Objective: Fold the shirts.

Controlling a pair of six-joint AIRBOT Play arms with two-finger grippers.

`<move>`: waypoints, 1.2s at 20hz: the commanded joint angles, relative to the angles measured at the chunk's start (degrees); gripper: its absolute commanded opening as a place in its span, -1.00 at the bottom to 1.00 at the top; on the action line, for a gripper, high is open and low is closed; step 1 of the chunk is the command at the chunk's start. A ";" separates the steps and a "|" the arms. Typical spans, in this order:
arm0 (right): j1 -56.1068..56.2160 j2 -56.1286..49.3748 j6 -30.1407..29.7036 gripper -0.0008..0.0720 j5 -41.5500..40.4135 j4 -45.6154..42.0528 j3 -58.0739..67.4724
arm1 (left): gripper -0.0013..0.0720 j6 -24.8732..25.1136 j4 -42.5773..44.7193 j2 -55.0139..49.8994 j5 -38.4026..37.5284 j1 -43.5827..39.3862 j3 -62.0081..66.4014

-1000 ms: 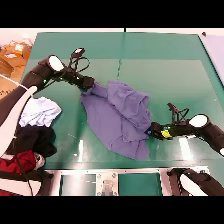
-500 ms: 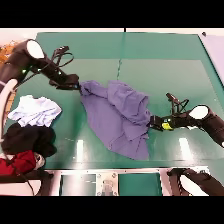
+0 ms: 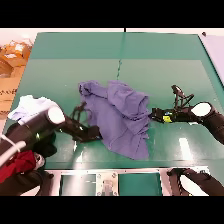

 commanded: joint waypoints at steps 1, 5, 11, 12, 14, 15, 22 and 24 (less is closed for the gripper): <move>-0.02 -0.04 -0.02 -0.94 -0.68 0.22 1.40 | 0.02 -1.60 -7.98 1.29 17.62 -9.70 -7.17; 0.00 -0.04 -0.04 -0.94 -0.11 0.70 2.45 | 0.03 -1.49 -12.96 -4.94 18.86 -12.09 -7.10; 0.00 -0.04 -0.02 -0.94 0.31 1.55 2.82 | -0.05 9.97 -24.00 -8.72 23.76 -12.07 -6.23; -0.02 -0.02 -0.04 -0.94 0.26 2.05 2.86 | -0.82 10.56 -23.08 -8.81 24.81 -11.82 -6.21; -0.37 0.09 -0.59 -0.94 0.94 2.10 4.55 | -0.91 14.10 -22.43 -8.63 22.84 -7.98 -6.21; -1.86 0.42 -1.84 -0.94 2.38 1.92 6.91 | -0.91 15.98 -20.52 -7.91 18.45 -3.63 -6.21; -35.67 3.43 -0.42 -0.94 12.50 -0.50 21.84 | -0.91 8.74 11.58 11.56 -5.09 33.51 -4.04; -37.94 3.43 -1.62 -0.94 14.08 7.58 21.27 | -0.91 11.69 9.03 17.09 -7.34 37.66 3.04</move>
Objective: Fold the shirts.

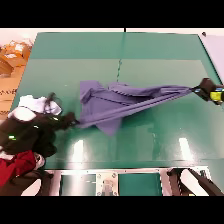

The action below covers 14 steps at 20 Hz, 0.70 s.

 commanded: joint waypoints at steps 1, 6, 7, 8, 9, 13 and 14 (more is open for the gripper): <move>-7.58 0.48 -3.67 -0.94 3.69 14.12 1.64 | -0.91 3.15 3.23 9.75 -6.54 9.62 11.43; -4.94 1.36 -17.20 -0.94 5.20 60.24 9.53 | -0.91 7.54 -2.78 12.04 -3.37 9.62 48.13; -5.18 2.14 -18.43 -0.94 4.42 65.09 12.98 | -0.91 7.52 -2.08 12.04 -1.51 9.62 55.84; -5.95 2.93 -18.56 -0.94 3.39 67.38 17.46 | -0.91 7.50 -1.40 12.04 -0.11 9.62 62.55; -6.78 3.76 -18.51 -0.94 2.32 67.47 21.99 | -0.90 7.52 -1.40 12.02 0.55 9.62 69.09; -12.96 5.73 -18.05 -0.94 -0.76 67.08 40.15 | -0.90 10.82 -0.87 12.04 0.57 9.62 84.43; -15.32 5.92 -17.00 -0.94 -0.81 66.25 43.76 | -0.90 11.78 -0.76 12.04 0.66 9.62 85.90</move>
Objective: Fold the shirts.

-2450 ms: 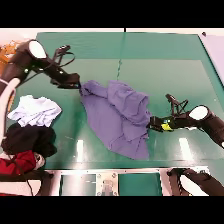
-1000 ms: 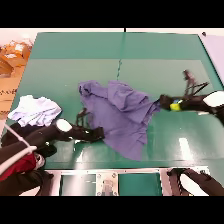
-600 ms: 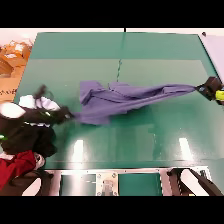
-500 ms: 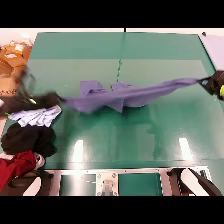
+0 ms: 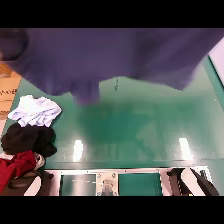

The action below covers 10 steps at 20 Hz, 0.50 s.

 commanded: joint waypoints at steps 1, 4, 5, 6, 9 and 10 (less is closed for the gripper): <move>-6.27 1.11 1.36 -0.94 -1.68 0.57 13.53 | -0.90 3.02 0.50 0.07 0.81 0.11 10.38; -6.99 1.05 3.45 -0.94 -2.36 -10.71 15.13 | -0.90 2.60 1.90 -1.07 -1.33 0.11 7.96; -6.97 0.55 3.87 -0.94 -2.25 -15.17 14.60 | -0.90 2.56 1.95 -2.34 -2.12 0.11 6.29; -6.69 -0.13 3.85 -0.94 -2.29 -19.34 13.27 | -0.90 2.56 1.95 -3.82 -3.15 0.11 4.50; -0.39 -4.13 -0.15 -0.94 -3.21 -24.15 4.85 | -0.90 2.58 1.77 -10.84 -4.72 0.11 -2.91; 3.74 -5.99 -2.71 -0.94 -4.87 -24.74 0.92 | -0.90 2.62 1.64 -14.08 -4.66 0.11 -5.81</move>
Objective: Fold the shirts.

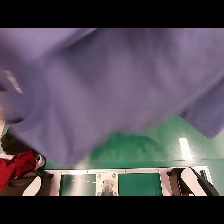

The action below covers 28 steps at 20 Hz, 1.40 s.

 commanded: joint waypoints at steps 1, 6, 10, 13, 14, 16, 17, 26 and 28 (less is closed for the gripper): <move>10.99 -5.66 -7.28 -0.94 -5.66 -7.61 -10.95 | -0.90 0.39 0.11 -9.29 -1.07 -0.02 -8.41; 27.67 -24.46 -15.43 -0.94 -22.40 -11.87 -21.88 | -0.90 5.05 0.20 -31.36 8.35 -6.47 -16.11; 31.04 -42.49 -16.28 -0.94 -25.07 -11.80 -15.82 | -0.90 5.11 -1.42 -45.05 17.77 -8.55 -16.04; 30.93 -48.94 -16.26 -0.93 -22.93 -11.58 -10.97 | -0.90 5.14 -2.86 -48.35 19.06 -9.09 -16.06; 30.80 -48.98 -16.28 -0.93 -22.95 -11.63 -10.75 | -0.90 5.51 -2.78 -48.37 18.58 -9.31 -16.06; 29.27 -48.81 -16.24 0.17 -19.96 -11.82 -10.16 | 0.59 5.42 -2.73 -48.30 16.28 -9.18 -15.93; 27.61 -48.50 -15.72 0.18 -16.96 -12.15 -10.03 | 0.86 4.35 -2.71 -48.24 13.46 -8.39 -15.78; 4.48 -31.50 -6.01 -0.94 7.52 -25.11 -28.87 | -0.91 1.33 -1.95 -48.17 -23.78 4.11 -11.61; 0.59 -23.26 -2.84 -0.93 6.43 -32.98 -39.63 | -0.91 0.98 0.09 -46.01 -25.62 3.63 -14.84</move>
